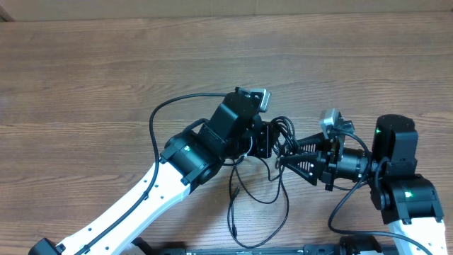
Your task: Untangle cables
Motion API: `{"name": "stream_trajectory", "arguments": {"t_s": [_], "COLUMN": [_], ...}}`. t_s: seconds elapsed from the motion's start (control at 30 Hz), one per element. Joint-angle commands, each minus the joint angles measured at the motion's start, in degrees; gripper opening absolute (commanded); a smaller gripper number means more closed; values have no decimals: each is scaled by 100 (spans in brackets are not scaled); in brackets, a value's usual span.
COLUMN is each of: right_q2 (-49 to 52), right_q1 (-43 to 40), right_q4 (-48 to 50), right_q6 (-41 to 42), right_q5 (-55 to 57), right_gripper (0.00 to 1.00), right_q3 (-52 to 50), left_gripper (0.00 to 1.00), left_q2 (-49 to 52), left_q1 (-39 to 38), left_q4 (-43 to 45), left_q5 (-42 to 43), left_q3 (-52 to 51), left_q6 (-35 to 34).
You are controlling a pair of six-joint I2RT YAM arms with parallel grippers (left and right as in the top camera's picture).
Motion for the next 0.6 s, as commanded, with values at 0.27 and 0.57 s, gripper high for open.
{"name": "stream_trajectory", "arguments": {"t_s": [0.27,0.57], "right_q2": [-70,-70], "right_q1": [48,48], "right_q4": [365,752], "right_q6": [-50,-50], "right_q5": [-1110,-1985], "right_gripper": [4,4], "right_q3": [39,39], "left_gripper": [4,4], "left_q2": [-13,-13], "left_q1": [-37,472], "left_q4": [-278,-1314], "left_q5": [-820,-1749], "left_q3": [118,118], "left_q6": [-146,-1696]}}
